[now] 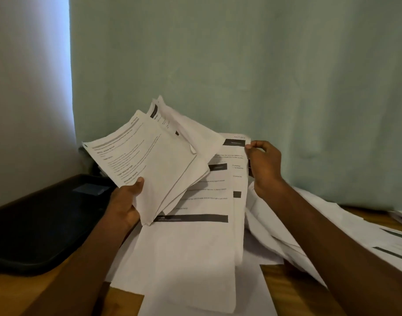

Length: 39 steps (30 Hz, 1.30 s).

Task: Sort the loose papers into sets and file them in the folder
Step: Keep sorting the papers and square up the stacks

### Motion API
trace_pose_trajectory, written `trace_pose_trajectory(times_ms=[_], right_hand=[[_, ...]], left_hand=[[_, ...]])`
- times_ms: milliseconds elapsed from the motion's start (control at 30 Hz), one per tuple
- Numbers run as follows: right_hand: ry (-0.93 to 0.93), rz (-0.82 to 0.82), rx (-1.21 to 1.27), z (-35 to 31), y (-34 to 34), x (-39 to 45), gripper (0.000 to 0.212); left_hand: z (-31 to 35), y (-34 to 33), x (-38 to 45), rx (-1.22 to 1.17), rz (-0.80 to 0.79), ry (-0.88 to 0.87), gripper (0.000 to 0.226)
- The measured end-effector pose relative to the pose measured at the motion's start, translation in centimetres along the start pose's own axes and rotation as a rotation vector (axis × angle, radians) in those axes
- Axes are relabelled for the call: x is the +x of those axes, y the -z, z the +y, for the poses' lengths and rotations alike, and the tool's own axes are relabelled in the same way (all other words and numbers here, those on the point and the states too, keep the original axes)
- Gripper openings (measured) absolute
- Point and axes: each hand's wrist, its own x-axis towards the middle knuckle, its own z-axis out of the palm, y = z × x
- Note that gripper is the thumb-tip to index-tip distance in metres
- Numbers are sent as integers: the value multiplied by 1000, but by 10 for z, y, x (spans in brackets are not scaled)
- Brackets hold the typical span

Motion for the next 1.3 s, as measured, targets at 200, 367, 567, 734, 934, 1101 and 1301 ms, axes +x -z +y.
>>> trace_pose_trajectory(times_ms=[200,367,567,734,934,1101,1301], right_hand=[[26,50,54,-24,17,9,19],[112,71,65,-69,37,34,19],[264,83,-3,-110,53,56,18],[521,87,-298,-109,57,59,13],[930,264,-497,-156,60,61,18],[809,174,-523,-170,53,66,21],[455,32,-251,-151,56,63,7]], left_hand=[[12,-12,-19,29,-164,-141,58],[11,-21,-27,74,-194,-206,51],[10,-36,-37,52,-159,-224,38],[7,-48,-44,26,-145,-222,45],[7,-50,-48,-10,-149,-191,45],[5,-54,-51,-16,-144,-170,42],[2,-54,-51,2,-135,-164,37]])
